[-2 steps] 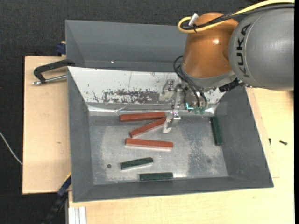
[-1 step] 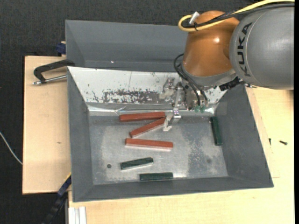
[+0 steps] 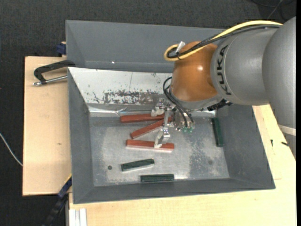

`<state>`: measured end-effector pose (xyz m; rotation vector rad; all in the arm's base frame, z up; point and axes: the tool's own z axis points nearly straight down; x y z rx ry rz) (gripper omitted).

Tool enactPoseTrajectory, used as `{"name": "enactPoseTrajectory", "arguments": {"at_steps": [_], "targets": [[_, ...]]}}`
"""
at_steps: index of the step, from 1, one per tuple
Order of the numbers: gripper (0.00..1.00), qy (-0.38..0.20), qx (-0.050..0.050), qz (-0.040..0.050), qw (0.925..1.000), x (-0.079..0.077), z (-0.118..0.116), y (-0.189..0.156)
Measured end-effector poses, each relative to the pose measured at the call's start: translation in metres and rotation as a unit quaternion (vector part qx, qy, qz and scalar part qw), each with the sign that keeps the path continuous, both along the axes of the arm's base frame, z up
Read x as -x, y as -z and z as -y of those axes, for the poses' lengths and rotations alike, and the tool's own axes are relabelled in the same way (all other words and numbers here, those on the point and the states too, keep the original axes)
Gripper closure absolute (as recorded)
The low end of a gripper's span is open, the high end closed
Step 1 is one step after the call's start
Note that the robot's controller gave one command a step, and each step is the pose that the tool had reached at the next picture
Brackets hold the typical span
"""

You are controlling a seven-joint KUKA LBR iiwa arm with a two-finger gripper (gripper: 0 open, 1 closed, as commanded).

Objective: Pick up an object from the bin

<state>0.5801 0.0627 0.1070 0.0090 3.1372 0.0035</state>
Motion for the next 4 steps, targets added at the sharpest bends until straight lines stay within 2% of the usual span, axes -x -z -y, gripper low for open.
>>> {"name": "enactPoseTrajectory", "arguments": {"at_steps": [1, 2, 3, 4], "targets": [[0.00, -0.001, 0.000, -0.0020, 1.0000, 0.004, -0.002, 0.013], [0.00, -0.033, 0.000, -0.0016, 0.9994, 0.017, -0.017, -0.004], [0.00, 0.012, 0.000, -0.0006, 0.9999, 0.015, -0.016, 0.020], [1.00, 0.019, -0.002, -0.0010, 0.9998, 0.016, -0.011, 0.028]]}}
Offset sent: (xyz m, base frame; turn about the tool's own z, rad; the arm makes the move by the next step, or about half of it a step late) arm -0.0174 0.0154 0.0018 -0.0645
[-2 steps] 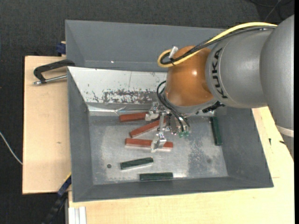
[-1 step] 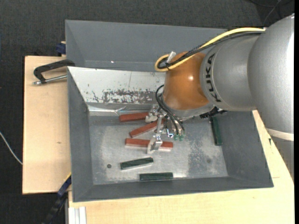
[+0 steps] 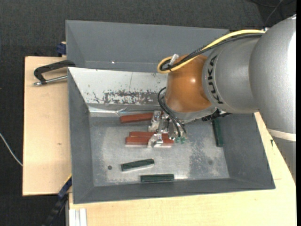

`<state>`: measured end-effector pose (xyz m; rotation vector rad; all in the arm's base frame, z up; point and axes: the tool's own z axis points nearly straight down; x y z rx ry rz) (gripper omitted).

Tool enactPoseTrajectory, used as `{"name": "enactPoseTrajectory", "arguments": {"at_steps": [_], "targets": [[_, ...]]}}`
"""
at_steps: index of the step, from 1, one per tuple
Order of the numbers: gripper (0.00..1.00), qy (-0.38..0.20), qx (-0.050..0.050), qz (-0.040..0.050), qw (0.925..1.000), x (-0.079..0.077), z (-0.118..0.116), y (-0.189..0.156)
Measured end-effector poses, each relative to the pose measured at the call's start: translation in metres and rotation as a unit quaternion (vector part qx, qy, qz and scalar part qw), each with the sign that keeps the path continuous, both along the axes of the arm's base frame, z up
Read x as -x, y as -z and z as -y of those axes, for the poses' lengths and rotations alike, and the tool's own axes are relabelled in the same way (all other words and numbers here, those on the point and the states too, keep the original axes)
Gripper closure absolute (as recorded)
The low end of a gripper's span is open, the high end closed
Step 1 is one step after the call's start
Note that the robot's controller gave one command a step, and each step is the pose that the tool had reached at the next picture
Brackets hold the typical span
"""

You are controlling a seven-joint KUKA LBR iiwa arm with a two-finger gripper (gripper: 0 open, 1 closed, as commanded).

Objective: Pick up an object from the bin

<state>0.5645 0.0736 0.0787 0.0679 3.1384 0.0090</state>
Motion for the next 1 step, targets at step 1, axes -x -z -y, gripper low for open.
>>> {"name": "enactPoseTrajectory", "arguments": {"at_steps": [1], "targets": [[1.00, 0.000, 0.000, 0.0000, 1.0000, 0.0000, 0.0000, 0.0000]]}}
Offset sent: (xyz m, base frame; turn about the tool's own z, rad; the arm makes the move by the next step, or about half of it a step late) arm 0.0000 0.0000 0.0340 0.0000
